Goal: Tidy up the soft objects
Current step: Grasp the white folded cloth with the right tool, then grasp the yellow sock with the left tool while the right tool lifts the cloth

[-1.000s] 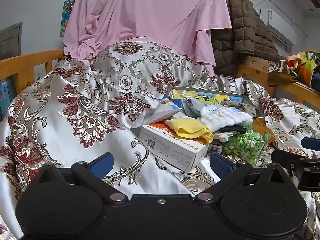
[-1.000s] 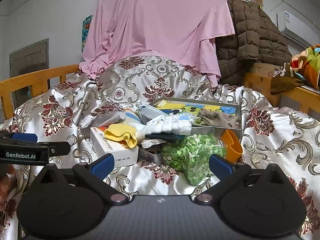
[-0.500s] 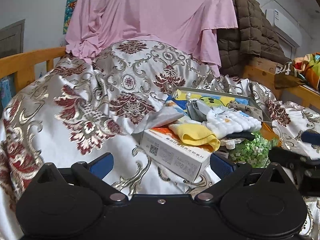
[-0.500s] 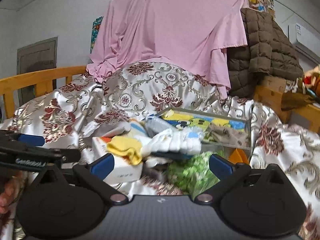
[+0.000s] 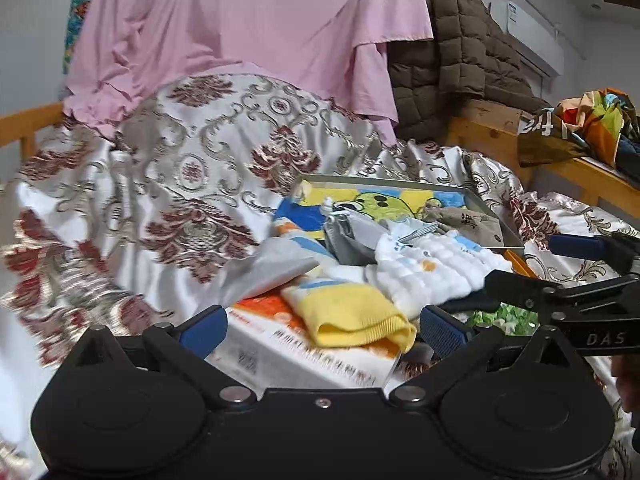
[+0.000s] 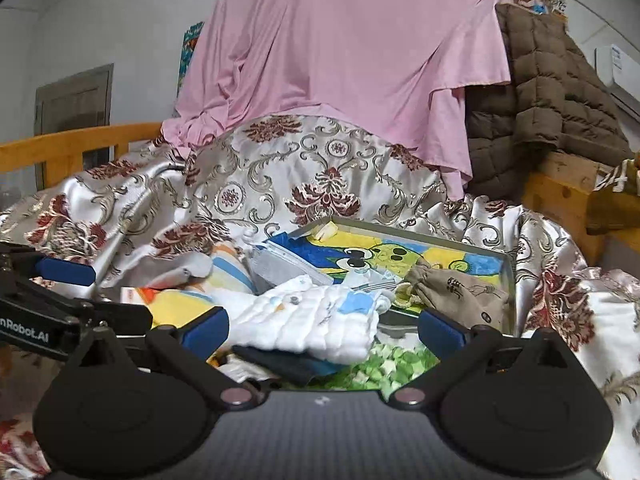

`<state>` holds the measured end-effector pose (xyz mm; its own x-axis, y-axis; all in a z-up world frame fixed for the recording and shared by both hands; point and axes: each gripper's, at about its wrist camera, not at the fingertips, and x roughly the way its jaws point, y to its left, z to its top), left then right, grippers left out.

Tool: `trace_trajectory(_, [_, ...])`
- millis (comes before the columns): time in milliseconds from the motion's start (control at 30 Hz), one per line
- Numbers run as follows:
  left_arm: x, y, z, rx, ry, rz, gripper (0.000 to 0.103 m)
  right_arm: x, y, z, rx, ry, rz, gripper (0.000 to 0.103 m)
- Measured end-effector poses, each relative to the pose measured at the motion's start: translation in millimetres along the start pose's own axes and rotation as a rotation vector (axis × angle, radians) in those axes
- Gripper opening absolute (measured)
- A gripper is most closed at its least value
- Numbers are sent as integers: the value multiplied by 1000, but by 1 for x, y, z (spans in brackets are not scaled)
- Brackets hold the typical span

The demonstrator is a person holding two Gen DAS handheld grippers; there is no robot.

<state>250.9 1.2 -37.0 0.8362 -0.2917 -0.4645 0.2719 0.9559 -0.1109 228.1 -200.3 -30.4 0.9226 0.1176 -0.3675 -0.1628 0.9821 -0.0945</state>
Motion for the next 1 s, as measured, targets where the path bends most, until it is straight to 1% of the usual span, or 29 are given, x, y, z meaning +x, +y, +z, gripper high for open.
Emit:
trace_trajectory(133, [22,5,4,-13,32,-45,100,19,-11,1,10,24,24,98])
trace_trajectory(200, [31,8,4,-31,48,-66,97,25,-14,1,17,30,41,97])
trace_trajectory(333, [44,15,3,-85,85,-98,89,35,-17,0,18,53,71,93])
trace_trajectory(400, [48,17,3,-98,89,-99,87,38,-18,0,19,59,83,91])
trace_trajectory(467, [51,17,5,-108,98,-104,81,39,-18,0,18,63,93,89])
trace_trajectory(533, [53,15,7,-114,109,-104,78,40,-15,0,12,67,98,85])
trace_trajectory(767, [55,4,7,-83,139,-108,56,42,-8,-2,-7,86,117,72])
trace_trajectory(1000, [57,7,8,-111,145,-82,35,39,-4,-3,-18,76,120,53])
